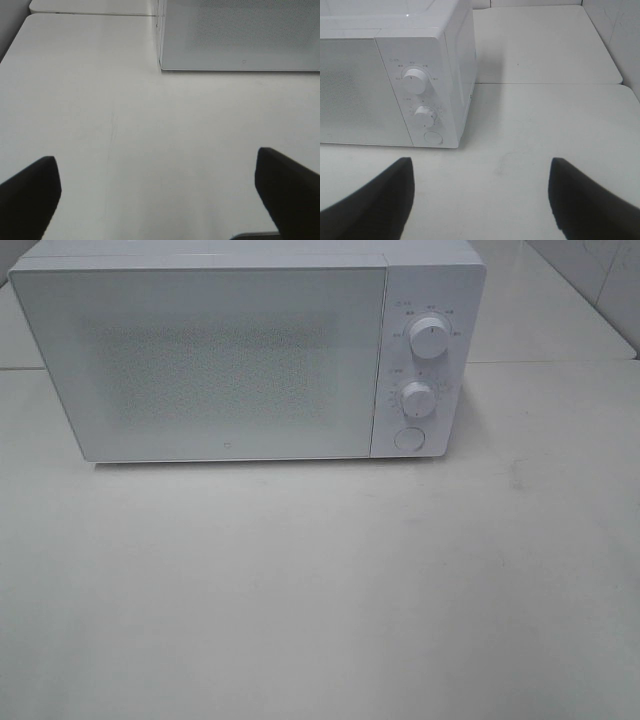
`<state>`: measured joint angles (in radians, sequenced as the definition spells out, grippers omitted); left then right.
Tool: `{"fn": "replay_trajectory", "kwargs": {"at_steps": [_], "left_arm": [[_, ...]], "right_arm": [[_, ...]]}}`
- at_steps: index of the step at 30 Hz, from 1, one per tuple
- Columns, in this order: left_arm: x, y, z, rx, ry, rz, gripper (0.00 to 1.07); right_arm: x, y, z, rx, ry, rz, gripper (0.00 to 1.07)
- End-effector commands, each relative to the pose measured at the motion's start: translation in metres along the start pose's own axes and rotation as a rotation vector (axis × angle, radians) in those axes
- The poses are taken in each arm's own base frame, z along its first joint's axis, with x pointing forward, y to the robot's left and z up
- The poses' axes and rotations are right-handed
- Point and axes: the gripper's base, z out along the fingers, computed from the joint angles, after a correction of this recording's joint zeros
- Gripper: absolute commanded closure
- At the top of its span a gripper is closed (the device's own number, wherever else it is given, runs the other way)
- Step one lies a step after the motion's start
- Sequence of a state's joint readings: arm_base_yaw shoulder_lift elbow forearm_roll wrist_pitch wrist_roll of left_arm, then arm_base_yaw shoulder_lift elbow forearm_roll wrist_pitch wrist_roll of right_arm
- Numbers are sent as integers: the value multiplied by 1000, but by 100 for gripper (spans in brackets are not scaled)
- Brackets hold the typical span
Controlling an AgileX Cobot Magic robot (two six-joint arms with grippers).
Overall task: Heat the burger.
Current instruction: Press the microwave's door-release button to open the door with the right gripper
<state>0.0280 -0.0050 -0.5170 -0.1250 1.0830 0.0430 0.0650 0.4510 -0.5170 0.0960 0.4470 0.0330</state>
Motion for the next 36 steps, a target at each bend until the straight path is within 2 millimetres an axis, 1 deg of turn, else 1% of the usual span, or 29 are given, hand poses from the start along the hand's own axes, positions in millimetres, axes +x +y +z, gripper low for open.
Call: {"fn": "replay_trajectory", "kwargs": {"at_steps": [1,2,3,4,5,6,7,8,9,10,13,15,17,18,19,20,23,30,32,33,35,36], "left_arm": [[0,0,-1,-2,-17,-5,9],[0,0,-1,-2,-17,-5,9],[0,0,-1,-2,-17,-5,9],[0,0,-1,-2,-17,-5,9],[0,0,-1,-2,-17,-5,9],[0,0,-1,-2,-17,-5,9],[0,0,-1,-2,-17,-5,9],[0,0,-1,-2,-17,-5,9],[0,0,-1,-2,-17,-5,9],[0,0,-1,-2,-17,-5,9],[0,0,-1,-2,-17,-5,9],[0,0,-1,-2,-17,-5,9],[0,0,-1,-2,-17,-5,9],[0,0,-1,-2,-17,-5,9],[0,0,-1,-2,-17,-5,9],[0,0,-1,-2,-17,-5,9],[0,0,-1,-2,-17,-5,9],[0,0,-1,-2,-17,-5,9],[0,0,-1,-2,-17,-5,9],[0,0,-1,-2,-17,-5,9],[0,0,-1,-2,-17,-5,9],[0,0,-1,-2,-17,-5,9]], "right_arm": [[-6,-1,15,8,-1,10,34],[-7,-2,25,13,17,12,34],[-7,-2,25,13,17,12,34],[-8,-2,29,15,21,13,34],[-8,-3,39,20,30,14,34],[-8,-3,39,20,30,14,34],[-8,-4,48,24,9,15,34],[-8,-4,48,24,9,15,34],[-6,-5,53,27,3,14,34],[-3,-6,63,33,-31,14,34],[0,-7,67,35,-46,14,34],[14,-11,80,46,-98,14,34],[16,-12,82,47,-118,14,34],[21,-13,86,52,-147,13,35],[21,-13,86,52,-147,13,35],[27,-15,91,57,-179,11,35],[33,-17,96,62,-203,9,35],[43,-20,109,75,-197,9,35],[48,-21,117,82,-192,8,35],[48,-21,117,82,-192,8,35],[57,-24,126,100,-152,31,35],[57,-24,126,100,-152,31,35]]}}
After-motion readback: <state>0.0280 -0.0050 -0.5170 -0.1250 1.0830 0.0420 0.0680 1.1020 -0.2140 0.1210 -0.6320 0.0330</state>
